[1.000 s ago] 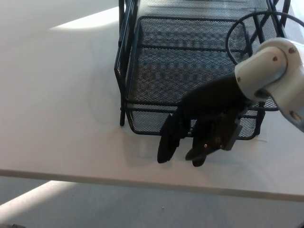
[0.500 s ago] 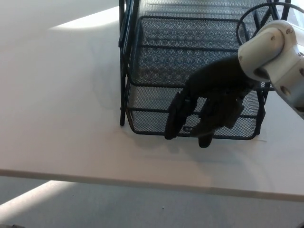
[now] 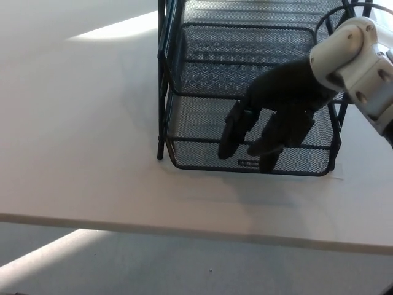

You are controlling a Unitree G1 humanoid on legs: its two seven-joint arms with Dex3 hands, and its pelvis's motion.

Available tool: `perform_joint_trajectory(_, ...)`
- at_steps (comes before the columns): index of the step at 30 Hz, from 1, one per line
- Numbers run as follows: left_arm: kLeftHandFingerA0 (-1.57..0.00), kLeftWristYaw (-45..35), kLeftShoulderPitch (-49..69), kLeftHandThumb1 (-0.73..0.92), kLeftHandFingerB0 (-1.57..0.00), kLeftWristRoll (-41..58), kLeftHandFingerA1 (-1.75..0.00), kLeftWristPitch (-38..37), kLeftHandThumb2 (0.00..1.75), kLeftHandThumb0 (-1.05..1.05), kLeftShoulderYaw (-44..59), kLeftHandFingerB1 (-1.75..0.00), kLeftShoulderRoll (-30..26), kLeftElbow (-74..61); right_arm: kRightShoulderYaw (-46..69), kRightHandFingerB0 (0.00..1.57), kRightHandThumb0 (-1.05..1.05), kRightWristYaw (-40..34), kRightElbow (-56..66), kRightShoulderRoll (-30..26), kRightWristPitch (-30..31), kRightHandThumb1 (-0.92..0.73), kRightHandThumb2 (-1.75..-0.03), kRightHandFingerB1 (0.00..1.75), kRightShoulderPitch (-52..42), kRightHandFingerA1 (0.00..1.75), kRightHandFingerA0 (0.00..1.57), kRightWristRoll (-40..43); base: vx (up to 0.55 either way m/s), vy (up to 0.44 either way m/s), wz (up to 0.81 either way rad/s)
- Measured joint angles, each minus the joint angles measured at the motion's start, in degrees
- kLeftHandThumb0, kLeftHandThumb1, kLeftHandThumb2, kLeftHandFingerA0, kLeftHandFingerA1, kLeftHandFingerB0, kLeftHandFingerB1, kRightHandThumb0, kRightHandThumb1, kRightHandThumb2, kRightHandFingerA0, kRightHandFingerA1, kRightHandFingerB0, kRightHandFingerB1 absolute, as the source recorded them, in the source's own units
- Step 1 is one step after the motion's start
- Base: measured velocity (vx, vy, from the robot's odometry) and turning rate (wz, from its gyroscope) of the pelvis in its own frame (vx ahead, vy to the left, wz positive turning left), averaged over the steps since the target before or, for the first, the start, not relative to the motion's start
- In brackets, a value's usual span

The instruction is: A balck drawer is kept on the middle of the table and the robot uses its right hand to push it back away from the robot

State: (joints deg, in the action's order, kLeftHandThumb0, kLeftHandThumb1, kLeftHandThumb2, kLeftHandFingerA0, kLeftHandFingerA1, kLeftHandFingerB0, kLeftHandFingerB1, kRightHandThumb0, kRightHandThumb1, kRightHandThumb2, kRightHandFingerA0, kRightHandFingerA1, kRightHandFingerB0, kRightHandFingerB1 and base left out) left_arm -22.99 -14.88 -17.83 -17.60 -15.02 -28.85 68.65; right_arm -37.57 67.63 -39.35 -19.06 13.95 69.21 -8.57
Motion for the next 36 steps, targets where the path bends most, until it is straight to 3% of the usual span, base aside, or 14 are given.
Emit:
perform_joint_trajectory(4,-0.5,0.0,0.2,0.71,-0.33,0.0,-0.4,0.0,0.63,-0.56,0.0,-0.33,0.0,0.0,0.4,0.4,-0.48,-0.2,6.1,-1.4,-0.4,-0.78,-0.63,0.36,-2.1,0.44,0.57,-1.1,0.0,0.0,0.0)
perform_joint_trajectory(17,-0.49,0.0,-0.2,0.72,-0.33,0.0,-0.4,0.0,0.63,-0.55,-0.1,-0.33,0.1,-0.2,0.2,0.37,-0.47,0.9,30.3,-4.3,1.6,-0.77,-0.64,0.35,-10.4,0.44,0.53,-1.6,0.0,0.0,0.0)
perform_joint_trajectory(18,-0.48,0.0,-0.2,0.72,-0.34,0.0,-0.4,0.0,0.62,-0.55,-0.1,-0.34,0.1,-0.2,0.2,0.37,-0.56,1.0,32.3,-4.5,1.9,-0.63,-0.91,0.48,-11.1,0.56,0.54,-1.6,0.0,0.0,0.0)
perform_joint_trajectory(19,-0.48,0.0,-0.2,0.72,-0.34,0.0,-0.4,0.0,0.62,-0.55,-0.1,-0.34,0.1,-0.3,0.2,0.37,-0.56,1.2,34.5,-4.8,2.2,-0.63,-0.91,0.48,-11.8,0.56,0.54,-1.5,0.0,0.0,0.0)
perform_joint_trajectory(20,-0.49,0.0,-0.2,0.72,-0.34,0.0,-0.4,0.0,0.63,-0.56,-0.1,-0.33,0.1,-0.3,0.2,0.36,-0.46,1.3,36.3,-5.1,2.4,-0.77,-0.64,0.35,-12.4,0.45,0.56,-1.4,0.0,0.0,0.0)
perform_joint_trajectory(32,-0.49,0.0,-0.3,0.71,-0.33,0.1,-0.39,0.0,0.63,-0.56,-0.1,-0.33,0.1,-0.3,3.8,0.36,-0.47,2.9,57.6,-11.1,5.9,-0.78,-0.63,0.36,-21.7,0.46,0.55,1.4,0.0,0.0,0.0)
perform_joint_trajectory(33,-0.51,0.0,-0.3,0.75,-0.34,0.1,-0.39,0.0,0.63,-0.55,-0.1,-0.33,0.1,-0.3,4.6,0.33,-0.51,3.1,59.5,-12.0,6.3,-0.67,-0.91,0.49,-22.9,0.58,0.51,1.9,0.0,0.0,0.0)
perform_joint_trajectory(36,-0.48,0.0,-0.3,0.71,-0.33,0.1,-0.39,0.0,0.63,-0.56,-0.1,-0.33,0.1,-0.4,7.9,0.33,-0.53,3.6,64.9,-15.0,7.1,-0.68,-0.93,0.49,-27.1,0.58,0.5,3.1,0.0,0.0,0.0)
